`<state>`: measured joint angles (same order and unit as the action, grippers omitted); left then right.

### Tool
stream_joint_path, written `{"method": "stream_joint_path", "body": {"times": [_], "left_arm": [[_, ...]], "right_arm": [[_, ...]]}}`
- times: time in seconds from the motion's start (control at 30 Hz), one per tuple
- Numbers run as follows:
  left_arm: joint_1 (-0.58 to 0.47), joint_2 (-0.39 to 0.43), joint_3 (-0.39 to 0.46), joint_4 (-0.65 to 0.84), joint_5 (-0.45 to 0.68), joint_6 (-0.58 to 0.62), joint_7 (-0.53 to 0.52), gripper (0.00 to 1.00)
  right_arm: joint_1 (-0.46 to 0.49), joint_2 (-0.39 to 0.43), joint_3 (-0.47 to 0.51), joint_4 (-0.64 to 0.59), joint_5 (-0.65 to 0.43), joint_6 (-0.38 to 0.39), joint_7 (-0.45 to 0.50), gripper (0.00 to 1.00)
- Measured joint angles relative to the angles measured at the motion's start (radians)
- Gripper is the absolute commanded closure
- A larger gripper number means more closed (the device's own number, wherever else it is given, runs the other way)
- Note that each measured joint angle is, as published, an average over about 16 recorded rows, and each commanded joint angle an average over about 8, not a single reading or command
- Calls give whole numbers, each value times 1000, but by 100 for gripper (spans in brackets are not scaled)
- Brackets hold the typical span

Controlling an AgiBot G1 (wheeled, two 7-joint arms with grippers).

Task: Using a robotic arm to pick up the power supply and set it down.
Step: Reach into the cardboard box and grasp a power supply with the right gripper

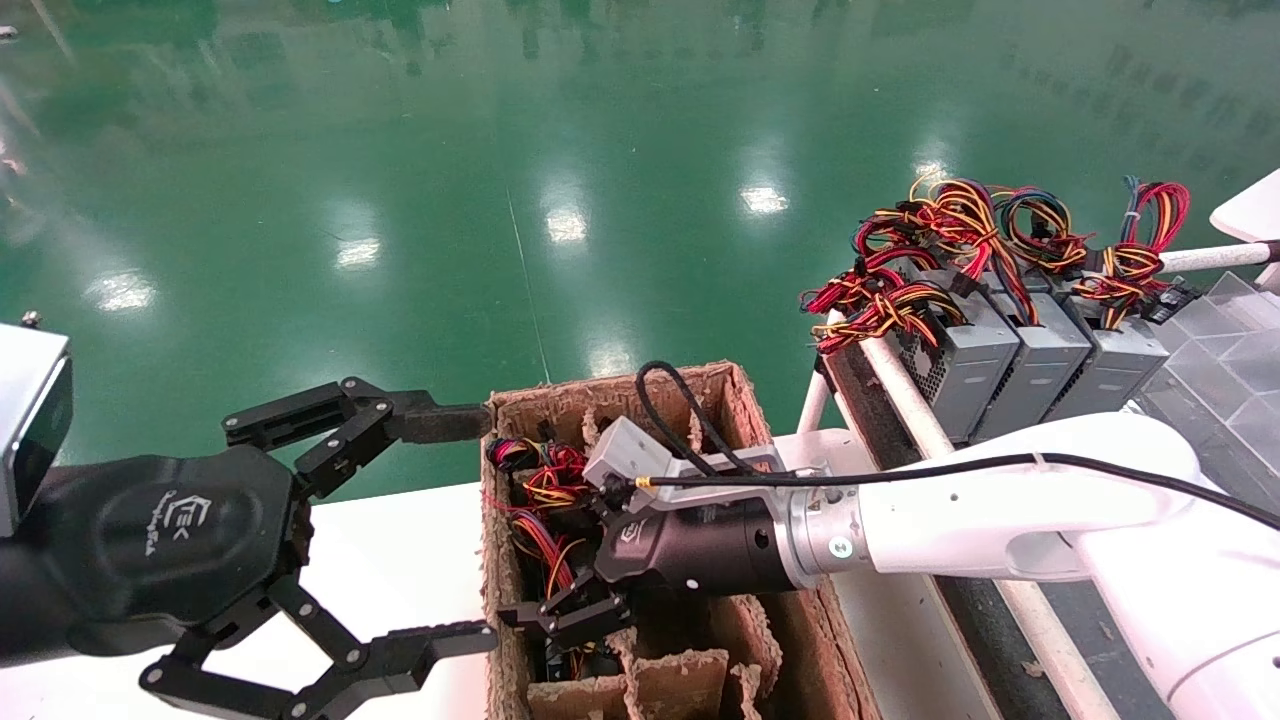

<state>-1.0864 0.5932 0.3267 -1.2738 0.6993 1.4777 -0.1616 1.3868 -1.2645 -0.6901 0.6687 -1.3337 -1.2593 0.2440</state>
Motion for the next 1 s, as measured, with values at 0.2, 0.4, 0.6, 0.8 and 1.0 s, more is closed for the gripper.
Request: {"method": "stream_joint_path", "body": {"times": [0.2, 0.4, 0.6, 0.8, 1.0], "left_arm": [[0, 0, 0, 0, 0, 0, 0, 0], [0, 0, 0, 0, 0, 0, 0, 0], [0, 0, 0, 0, 0, 0, 0, 0], [0, 0, 1, 0, 0, 0, 0, 0], [0, 0, 1, 0, -1, 0, 0, 0]], "right_arm": [[0, -4, -1, -19, 1, -6, -18, 100], [-1, -5, 0, -32, 0, -5, -33, 100], [-2, -9, 1, -43, -2, 5, -44, 100], [-4, -13, 2, -51, -5, 20, -52, 100], [-8, -15, 3, -51, -7, 36, -60, 100]]}}
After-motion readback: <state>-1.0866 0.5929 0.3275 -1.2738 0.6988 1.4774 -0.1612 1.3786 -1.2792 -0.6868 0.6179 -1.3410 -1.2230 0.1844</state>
